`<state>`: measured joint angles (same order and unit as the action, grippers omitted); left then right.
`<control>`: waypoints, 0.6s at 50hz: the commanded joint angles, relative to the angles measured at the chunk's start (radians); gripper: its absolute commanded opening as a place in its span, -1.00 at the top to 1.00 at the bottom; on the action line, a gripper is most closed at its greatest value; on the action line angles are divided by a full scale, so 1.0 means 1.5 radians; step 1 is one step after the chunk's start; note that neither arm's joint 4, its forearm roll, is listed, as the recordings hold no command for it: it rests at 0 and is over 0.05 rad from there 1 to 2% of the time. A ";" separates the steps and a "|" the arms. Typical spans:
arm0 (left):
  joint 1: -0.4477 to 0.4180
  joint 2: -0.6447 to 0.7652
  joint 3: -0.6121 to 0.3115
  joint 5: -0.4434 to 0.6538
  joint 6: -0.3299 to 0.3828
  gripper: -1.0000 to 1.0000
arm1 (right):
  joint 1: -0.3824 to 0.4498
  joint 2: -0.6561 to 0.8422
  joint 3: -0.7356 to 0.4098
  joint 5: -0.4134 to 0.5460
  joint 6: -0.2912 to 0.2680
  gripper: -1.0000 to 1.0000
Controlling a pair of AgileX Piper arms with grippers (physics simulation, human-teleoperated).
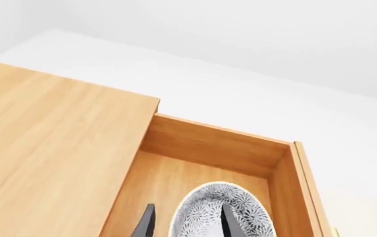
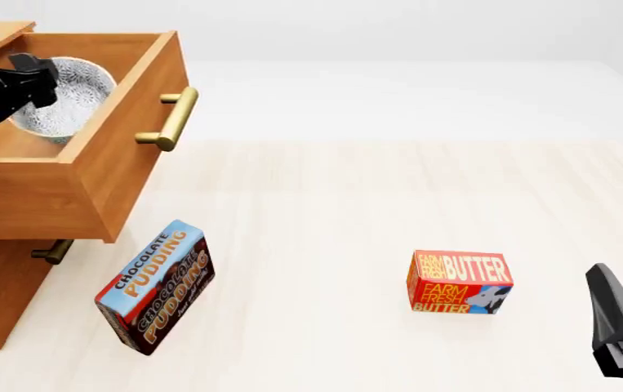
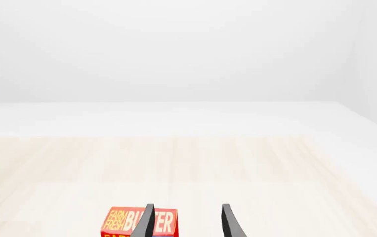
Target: Put the bowl in the top drawer of the cabinet.
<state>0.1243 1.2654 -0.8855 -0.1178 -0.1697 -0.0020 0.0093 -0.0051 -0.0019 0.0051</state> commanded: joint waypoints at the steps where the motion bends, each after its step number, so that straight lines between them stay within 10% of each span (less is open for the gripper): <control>1: 0.002 0.017 0.004 0.007 0.002 -1.00 | 0.000 0.000 0.000 0.000 0.000 -1.00; 30: -0.013 -0.039 0.010 0.024 0.012 -1.00 | 0.000 0.000 0.000 0.000 0.000 -1.00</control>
<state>0.1144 1.2388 -0.8789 -0.0944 -0.1555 -0.0020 0.0093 -0.0051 -0.0019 0.0051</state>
